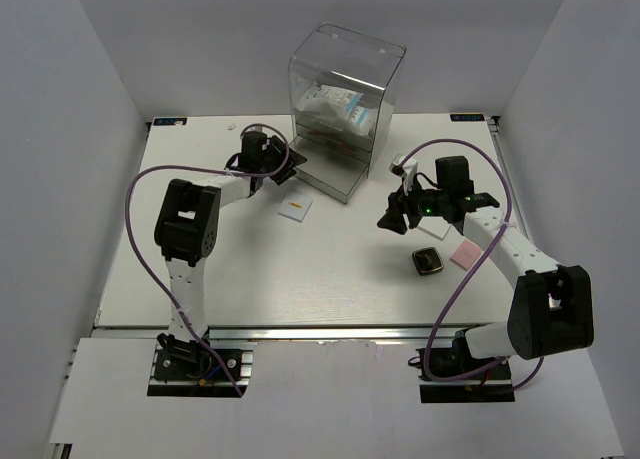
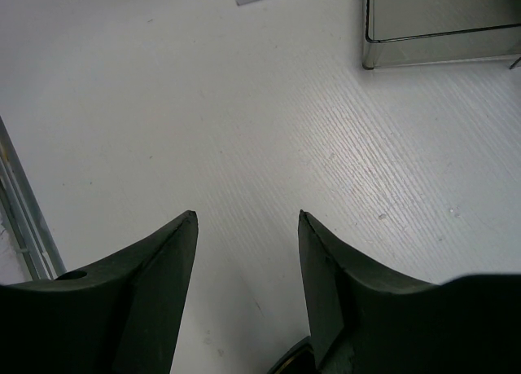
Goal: Organize the makeup
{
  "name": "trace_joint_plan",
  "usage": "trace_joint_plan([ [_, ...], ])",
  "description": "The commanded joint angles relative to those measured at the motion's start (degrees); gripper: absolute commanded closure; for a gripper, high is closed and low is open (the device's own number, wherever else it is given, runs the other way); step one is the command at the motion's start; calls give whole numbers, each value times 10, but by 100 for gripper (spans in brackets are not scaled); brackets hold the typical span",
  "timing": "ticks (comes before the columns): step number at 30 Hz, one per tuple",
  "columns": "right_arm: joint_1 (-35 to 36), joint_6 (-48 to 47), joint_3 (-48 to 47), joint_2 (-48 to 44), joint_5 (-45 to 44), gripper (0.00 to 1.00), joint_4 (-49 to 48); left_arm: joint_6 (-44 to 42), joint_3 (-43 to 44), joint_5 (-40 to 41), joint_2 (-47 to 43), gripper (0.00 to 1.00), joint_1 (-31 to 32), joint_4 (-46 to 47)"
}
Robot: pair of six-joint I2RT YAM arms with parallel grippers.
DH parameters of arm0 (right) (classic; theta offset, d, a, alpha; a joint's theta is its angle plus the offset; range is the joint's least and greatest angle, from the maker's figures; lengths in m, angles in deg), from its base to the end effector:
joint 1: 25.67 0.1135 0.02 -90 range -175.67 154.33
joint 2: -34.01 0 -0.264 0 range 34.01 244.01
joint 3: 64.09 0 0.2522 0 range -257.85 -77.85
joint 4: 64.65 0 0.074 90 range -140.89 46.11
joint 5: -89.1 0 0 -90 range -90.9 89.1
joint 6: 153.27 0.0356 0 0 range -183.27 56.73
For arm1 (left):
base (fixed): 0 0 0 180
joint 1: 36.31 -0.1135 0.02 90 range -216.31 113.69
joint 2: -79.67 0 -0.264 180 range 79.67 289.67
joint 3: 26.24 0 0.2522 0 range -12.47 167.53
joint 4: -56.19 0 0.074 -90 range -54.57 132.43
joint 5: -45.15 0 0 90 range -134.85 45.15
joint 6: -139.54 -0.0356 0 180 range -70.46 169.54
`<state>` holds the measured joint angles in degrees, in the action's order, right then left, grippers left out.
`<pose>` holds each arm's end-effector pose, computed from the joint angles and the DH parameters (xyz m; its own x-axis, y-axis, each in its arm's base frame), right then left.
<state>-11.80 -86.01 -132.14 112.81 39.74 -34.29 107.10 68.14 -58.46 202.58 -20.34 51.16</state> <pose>0.2785 0.0927 0.2590 -0.3342 -0.3847 -0.8604 -0.8539 0.5100 0.1037 0.4549 -0.1389 0.1546 -0.6699 -0.6615 -0.3372 -0.2040 0.6007 -0.7731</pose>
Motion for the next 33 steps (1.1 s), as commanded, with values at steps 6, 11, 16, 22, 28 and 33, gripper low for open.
trace_joint_plan([
  [6,0,-6,-8,-8,1,40,-3,-92,-37,-13,-140,15,-12,12],
  [11,1,-17,-10,-8,-6,34,-1,-171,-120,-19,-222,2,-14,-41],
  [16,0,-41,-21,-3,-19,11,12,-266,-199,60,-340,2,-9,-101],
  [22,-1,-64,2,-31,-53,11,-27,-290,-238,101,-389,2,-17,-138],
  [28,-2,-63,-1,-30,-49,10,2,-289,-268,23,-398,2,-49,-92],
  [33,-1,-50,12,-47,-66,11,3,-352,-205,32,-348,2,-18,-173],
])
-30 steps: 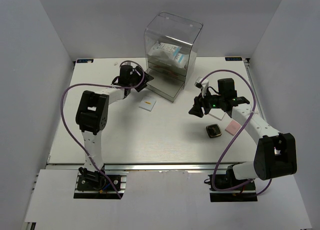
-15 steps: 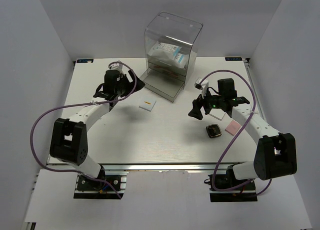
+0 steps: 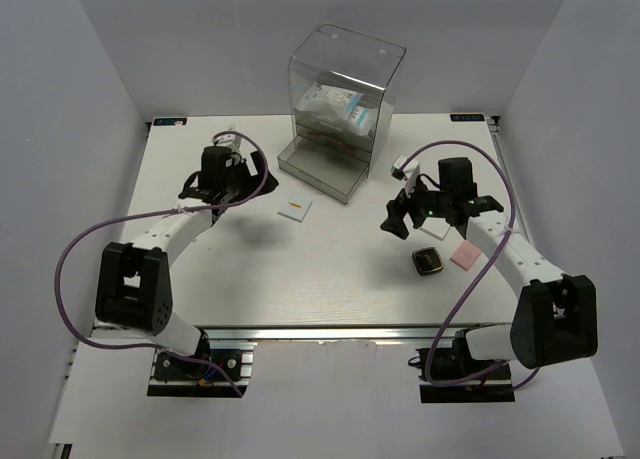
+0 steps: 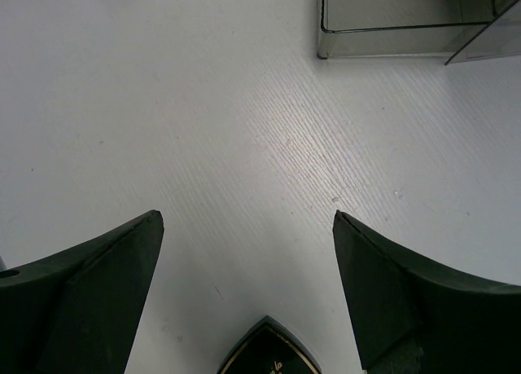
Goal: Organize the makeup
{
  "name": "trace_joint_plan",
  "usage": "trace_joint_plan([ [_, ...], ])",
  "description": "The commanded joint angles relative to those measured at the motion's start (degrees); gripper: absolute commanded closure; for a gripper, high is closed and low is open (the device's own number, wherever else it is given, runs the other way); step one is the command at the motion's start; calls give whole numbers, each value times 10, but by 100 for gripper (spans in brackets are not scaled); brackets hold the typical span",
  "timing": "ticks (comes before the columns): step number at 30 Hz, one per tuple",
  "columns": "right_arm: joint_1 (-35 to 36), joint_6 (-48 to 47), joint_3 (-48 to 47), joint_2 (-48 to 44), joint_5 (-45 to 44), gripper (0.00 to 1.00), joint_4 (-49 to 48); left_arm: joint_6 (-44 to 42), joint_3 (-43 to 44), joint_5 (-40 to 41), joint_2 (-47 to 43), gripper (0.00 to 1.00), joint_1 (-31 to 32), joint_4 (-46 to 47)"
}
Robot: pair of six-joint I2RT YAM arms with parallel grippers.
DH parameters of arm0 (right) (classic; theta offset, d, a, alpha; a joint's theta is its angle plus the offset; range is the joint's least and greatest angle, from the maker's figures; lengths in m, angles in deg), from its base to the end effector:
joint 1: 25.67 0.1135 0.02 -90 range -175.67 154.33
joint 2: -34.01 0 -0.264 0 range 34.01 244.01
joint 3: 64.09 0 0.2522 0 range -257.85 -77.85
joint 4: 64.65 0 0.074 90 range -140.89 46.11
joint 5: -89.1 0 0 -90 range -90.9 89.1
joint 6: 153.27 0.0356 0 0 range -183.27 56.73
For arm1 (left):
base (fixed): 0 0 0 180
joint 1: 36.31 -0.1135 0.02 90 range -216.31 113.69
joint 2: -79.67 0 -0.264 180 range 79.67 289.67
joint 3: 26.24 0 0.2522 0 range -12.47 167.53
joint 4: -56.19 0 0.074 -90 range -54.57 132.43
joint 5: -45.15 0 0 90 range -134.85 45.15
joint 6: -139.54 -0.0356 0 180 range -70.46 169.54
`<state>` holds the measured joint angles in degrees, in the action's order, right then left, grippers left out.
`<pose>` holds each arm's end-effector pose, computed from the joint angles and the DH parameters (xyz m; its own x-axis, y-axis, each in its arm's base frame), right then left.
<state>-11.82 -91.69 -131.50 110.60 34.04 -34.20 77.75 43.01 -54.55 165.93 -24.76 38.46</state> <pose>0.2740 0.0885 0.2643 -0.2474 -0.4628 -0.8512 -0.8440 0.5345 -0.0453 0.3256 -0.0727 0.2410 -0.6494 -0.3429 -0.6788 0.0295 0.8805 -0.4731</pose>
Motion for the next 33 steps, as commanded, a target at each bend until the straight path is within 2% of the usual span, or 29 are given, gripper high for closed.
trace_joint_plan([
  [1,-2,7,7,-28,-11,11,2,-77,79,12,31,2,41,-66],
  [5,-5,9,13,-37,-19,11,4,-130,135,84,95,2,85,-144],
  [7,-9,13,17,-42,-22,11,2,-140,145,135,109,2,100,-155],
  [9,-13,15,23,-46,-22,11,0,-157,156,150,126,2,109,-164],
  [16,-16,18,28,-44,-24,11,-3,-193,191,166,193,2,148,-177],
  [22,-17,26,21,-33,-24,11,-2,-192,201,150,225,2,158,-140],
  [33,-17,30,21,-29,-22,11,-5,-228,229,133,276,2,163,-132],
])
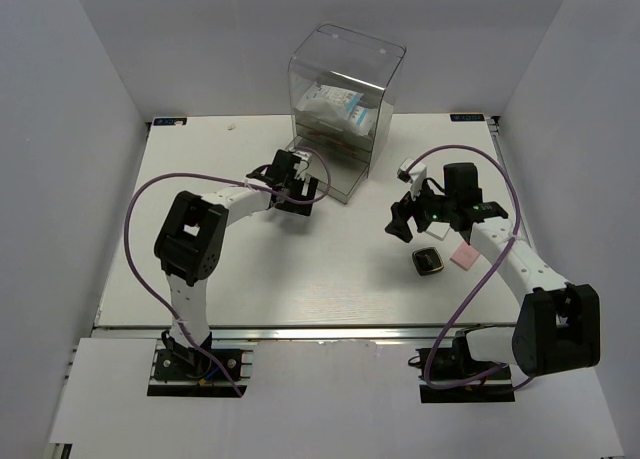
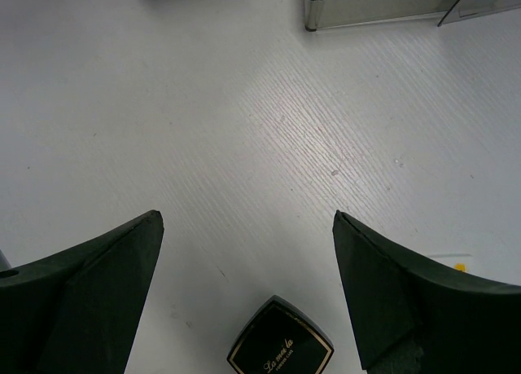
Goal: Organize the makeup
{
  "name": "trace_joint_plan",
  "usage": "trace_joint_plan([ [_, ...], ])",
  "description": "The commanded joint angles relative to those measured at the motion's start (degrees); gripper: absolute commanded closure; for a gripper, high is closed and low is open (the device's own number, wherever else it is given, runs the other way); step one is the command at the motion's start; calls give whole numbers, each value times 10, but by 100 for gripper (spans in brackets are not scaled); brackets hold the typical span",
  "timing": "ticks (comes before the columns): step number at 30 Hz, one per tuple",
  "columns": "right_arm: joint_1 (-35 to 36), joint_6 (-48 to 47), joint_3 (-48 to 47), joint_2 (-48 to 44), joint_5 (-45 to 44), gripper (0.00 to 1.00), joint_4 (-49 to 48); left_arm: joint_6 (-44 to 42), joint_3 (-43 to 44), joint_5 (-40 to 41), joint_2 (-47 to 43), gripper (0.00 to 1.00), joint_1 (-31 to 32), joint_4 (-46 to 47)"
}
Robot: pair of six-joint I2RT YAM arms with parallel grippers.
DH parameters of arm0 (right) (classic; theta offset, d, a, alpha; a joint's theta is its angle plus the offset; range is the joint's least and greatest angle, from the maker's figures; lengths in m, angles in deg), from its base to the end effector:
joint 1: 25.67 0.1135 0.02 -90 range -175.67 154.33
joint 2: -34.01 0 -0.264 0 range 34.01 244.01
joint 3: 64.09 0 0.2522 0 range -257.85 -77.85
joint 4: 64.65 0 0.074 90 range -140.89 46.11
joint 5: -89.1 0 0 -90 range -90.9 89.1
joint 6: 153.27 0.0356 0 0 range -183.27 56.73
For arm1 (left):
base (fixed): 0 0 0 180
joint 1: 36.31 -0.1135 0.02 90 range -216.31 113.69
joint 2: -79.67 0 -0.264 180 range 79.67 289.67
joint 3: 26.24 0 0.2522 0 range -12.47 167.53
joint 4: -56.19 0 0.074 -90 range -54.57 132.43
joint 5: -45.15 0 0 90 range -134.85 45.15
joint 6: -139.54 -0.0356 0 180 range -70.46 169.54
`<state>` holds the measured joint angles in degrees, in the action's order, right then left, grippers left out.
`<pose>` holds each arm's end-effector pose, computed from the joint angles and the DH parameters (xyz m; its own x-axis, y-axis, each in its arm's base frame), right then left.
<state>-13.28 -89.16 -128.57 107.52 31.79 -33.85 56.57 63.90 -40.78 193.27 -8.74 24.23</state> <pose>0.2635 0.0776 0.2605 -0.3071 -0.4437 -0.8419 -0.8001 0.5994 -0.0241 0.3728 -0.1918 0.1649 -0.7765 0.2677 -0.5704 0.3334 0.9427 -0.0115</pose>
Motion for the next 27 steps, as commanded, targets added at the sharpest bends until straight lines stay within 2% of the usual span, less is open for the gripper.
trace_joint_plan([
  [1,-3,5,-10,1,-1,11,-9,-17,21,-5,7,2,4,12],
  [8,-3,4,-11,3,-1,11,-9,-13,28,1,29,2,6,19],
  [11,-3,5,-12,4,-1,11,-9,-10,26,-6,34,12,6,23],
  [12,-3,5,-12,4,-1,11,-9,-8,22,-7,33,22,6,23],
  [15,-3,4,-12,3,-2,11,-9,-1,3,-7,28,38,6,26],
  [16,-4,3,-11,2,-3,11,-9,5,-5,-7,17,51,6,29],
  [18,-5,1,-11,1,-3,11,-7,14,-28,-8,1,63,6,35],
  [19,-4,1,-11,0,-3,11,-6,25,-36,-10,-20,72,6,38],
  [22,-5,-2,-11,-2,-3,11,-3,67,-57,-21,-61,91,6,46],
  [23,-7,-2,-11,-2,-3,11,-3,83,-61,-28,-93,100,6,52],
  [27,-8,-2,-15,-2,-5,11,-1,174,-76,-88,-152,100,6,115],
])
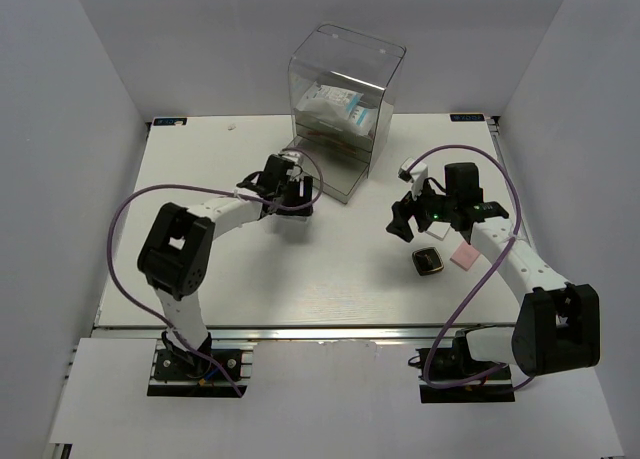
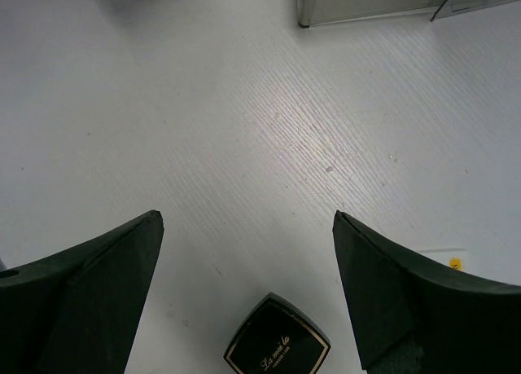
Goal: Organize the makeup
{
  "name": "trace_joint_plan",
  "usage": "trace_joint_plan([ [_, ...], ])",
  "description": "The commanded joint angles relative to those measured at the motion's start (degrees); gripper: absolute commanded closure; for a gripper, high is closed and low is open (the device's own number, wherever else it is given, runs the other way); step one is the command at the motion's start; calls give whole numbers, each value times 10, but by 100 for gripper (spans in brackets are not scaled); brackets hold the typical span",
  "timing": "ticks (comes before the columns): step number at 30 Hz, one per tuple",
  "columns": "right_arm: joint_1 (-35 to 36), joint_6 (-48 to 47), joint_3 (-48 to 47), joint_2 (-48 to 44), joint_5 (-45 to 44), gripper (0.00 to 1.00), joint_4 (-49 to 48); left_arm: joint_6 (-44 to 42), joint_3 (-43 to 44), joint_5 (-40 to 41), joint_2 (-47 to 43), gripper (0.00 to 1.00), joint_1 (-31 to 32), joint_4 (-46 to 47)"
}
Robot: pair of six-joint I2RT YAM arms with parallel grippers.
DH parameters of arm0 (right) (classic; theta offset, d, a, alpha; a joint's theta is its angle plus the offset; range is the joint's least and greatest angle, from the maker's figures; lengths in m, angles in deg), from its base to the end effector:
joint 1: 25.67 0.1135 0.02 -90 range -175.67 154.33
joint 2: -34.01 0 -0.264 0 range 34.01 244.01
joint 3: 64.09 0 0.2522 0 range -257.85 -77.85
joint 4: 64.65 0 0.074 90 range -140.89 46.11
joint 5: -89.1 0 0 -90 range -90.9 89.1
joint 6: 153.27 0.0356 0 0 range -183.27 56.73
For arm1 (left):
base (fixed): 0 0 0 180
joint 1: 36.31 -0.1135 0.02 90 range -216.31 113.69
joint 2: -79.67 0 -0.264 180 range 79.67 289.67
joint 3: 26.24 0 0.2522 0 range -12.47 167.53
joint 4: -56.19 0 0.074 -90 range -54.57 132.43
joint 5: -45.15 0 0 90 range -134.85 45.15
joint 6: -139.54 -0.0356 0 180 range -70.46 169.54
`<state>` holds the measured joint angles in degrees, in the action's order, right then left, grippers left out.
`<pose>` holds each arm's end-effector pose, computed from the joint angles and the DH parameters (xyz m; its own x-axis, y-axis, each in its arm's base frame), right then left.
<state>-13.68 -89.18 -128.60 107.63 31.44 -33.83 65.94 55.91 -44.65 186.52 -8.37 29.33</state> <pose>0.2644 0.0756 0.2601 -0.3127 -0.4438 -0.8398 -0.7931 0.6085 -0.0262 0.3479 -0.1844 0.1749 -0.7956 0.1023 -0.5972 0.2523 0.9521 -0.1729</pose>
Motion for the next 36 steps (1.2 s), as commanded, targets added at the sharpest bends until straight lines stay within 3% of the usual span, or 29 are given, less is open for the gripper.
trace_joint_plan([
  [1,-3,0,-16,-3,-2,11,-2,112,11,-50,-88,100,2,76],
  [6,-5,6,-19,-6,-8,11,-5,218,94,-10,-32,100,2,104],
  [10,-6,10,-17,-16,-16,11,-8,366,184,51,50,100,-16,78],
  [13,-8,13,-10,-25,-18,11,-9,452,245,41,107,100,-32,62],
  [17,-10,19,-1,-36,-17,11,-11,492,285,38,144,100,-40,67],
  [18,-10,21,2,-39,-17,11,-12,496,297,37,150,97,-40,64],
  [23,-10,20,8,-42,-17,11,-14,510,297,30,160,44,-45,65],
  [25,-11,18,8,-38,-21,11,-13,511,294,20,160,33,-46,70],
  [27,-11,19,7,-33,-28,11,-13,507,291,18,154,5,-47,77],
  [28,-10,21,6,-31,-36,11,-12,506,290,18,152,2,-47,77],
  [36,-11,47,-22,8,-76,11,70,457,287,16,108,2,-50,70],
])
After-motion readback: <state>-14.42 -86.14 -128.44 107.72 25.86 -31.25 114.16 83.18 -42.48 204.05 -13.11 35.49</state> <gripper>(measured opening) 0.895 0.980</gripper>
